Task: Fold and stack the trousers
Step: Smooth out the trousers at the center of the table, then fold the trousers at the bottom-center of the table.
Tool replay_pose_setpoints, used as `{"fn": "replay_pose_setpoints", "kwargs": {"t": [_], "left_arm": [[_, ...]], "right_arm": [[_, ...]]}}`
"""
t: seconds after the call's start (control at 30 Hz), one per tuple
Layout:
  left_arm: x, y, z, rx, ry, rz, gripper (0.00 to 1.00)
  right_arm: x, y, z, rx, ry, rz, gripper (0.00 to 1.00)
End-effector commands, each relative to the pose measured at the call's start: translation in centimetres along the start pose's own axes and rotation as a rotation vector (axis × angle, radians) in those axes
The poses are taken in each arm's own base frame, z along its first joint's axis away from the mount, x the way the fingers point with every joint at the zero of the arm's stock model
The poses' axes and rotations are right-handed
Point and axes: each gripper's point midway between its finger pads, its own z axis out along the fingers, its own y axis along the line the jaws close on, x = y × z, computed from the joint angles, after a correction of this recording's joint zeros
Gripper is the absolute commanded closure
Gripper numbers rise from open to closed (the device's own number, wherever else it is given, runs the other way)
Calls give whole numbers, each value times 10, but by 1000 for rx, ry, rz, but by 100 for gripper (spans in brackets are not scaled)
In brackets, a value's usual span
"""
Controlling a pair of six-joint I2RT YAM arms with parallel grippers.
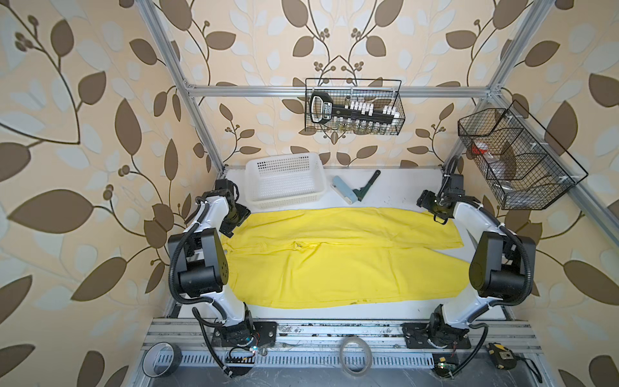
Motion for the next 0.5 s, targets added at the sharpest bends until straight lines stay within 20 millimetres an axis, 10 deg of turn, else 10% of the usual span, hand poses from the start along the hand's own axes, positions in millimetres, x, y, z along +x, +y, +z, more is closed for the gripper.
{"fn": "replay_pose_setpoints", "kwargs": {"t": [0.0, 0.47], "left_arm": [[-25, -22, 0, 50, -37, -175, 30], [-45, -53, 56, 67, -18, -274, 49]], "right_arm": [[15, 2, 1, -7, 50, -16, 24], [20, -7, 5, 16, 62, -29, 23]]}}
